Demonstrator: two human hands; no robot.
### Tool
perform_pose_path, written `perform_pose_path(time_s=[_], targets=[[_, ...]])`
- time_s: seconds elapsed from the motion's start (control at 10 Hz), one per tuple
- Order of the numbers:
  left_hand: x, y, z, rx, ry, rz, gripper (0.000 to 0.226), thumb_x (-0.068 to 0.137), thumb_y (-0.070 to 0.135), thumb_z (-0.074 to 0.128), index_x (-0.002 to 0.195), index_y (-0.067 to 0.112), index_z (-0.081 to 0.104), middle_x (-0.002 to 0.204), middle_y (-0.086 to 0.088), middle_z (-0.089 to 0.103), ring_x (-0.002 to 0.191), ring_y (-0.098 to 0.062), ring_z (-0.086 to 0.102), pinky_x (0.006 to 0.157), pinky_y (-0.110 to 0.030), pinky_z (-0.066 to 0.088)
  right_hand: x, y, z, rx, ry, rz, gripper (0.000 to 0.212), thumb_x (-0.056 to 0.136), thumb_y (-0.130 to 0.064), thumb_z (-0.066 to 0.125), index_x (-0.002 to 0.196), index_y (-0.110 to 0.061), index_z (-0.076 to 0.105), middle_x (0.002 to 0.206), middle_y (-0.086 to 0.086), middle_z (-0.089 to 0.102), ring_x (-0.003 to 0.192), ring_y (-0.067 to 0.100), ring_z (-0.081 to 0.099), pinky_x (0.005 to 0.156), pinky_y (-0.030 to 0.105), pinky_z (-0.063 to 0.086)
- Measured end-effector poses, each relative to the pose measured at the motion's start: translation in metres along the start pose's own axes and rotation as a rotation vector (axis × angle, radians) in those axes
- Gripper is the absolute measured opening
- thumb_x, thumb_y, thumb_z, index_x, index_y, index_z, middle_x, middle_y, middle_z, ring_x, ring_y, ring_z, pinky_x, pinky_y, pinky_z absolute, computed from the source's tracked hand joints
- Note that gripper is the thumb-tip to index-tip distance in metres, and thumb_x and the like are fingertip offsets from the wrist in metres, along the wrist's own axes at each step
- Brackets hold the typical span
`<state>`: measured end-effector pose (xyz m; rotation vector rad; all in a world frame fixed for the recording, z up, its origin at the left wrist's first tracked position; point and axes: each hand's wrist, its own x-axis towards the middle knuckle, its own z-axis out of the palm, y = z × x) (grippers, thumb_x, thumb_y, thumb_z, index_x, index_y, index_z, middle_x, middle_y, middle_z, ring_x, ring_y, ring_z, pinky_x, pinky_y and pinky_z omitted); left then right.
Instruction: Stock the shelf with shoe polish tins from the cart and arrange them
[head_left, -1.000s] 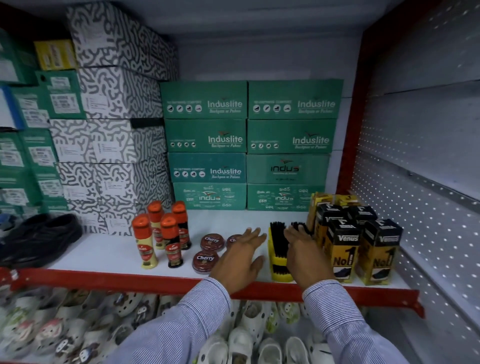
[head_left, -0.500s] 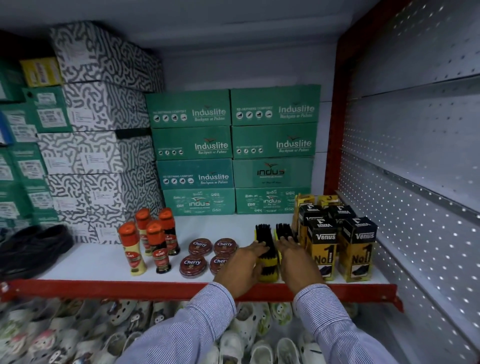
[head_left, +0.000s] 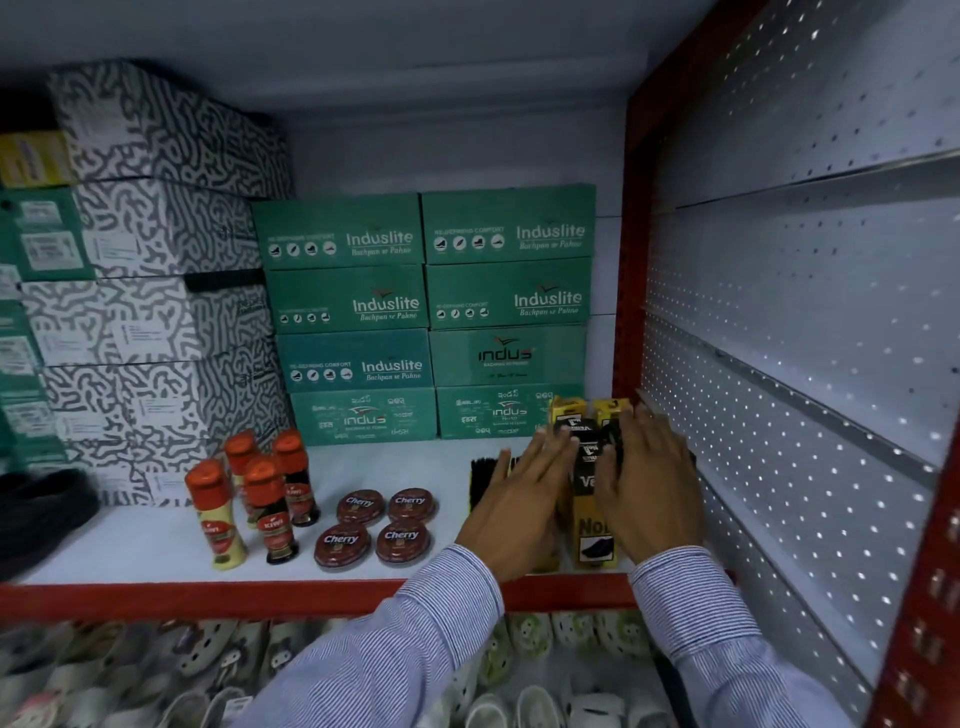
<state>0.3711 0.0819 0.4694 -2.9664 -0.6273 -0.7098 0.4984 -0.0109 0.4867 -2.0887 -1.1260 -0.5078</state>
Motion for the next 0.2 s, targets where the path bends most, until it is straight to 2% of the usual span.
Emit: perform_pose_path(time_s=[0.1,0.2], targets=[[0.0061,0.0102,-0.0014,-0.008,-0.07,0.016,0.094,0.079,-0.005,0.057,0.158,0.019,0.01,0.168,0.003,0.008,0.155,-0.016,-0.003,0.126,-0.055,0.005,-0.0009,0.0092,-0.003,-0.055,-0.094,0.053,0.039,0.097,-0.026,0.044,0.126,-0.002,0.053,0.121,0.023,0.064,0.116,0.037,0.054,0.106,0.05,0.042],[0.0079,0.0118,-0.0053,-0.016,-0.075,-0.012,0.091,0.08,-0.005,0.056,0.157,0.02,0.014,0.168,0.004,0.011,0.155,-0.014,-0.003,0.125,-0.058,0.007,0.0008,0.0103,-0.002,-0.07,-0.125,0.03,0.043,0.097,-0.028,0.042,0.131,-0.003,0.05,0.12,0.021,0.065,0.114,0.036,0.055,0.105,0.049,0.042]])
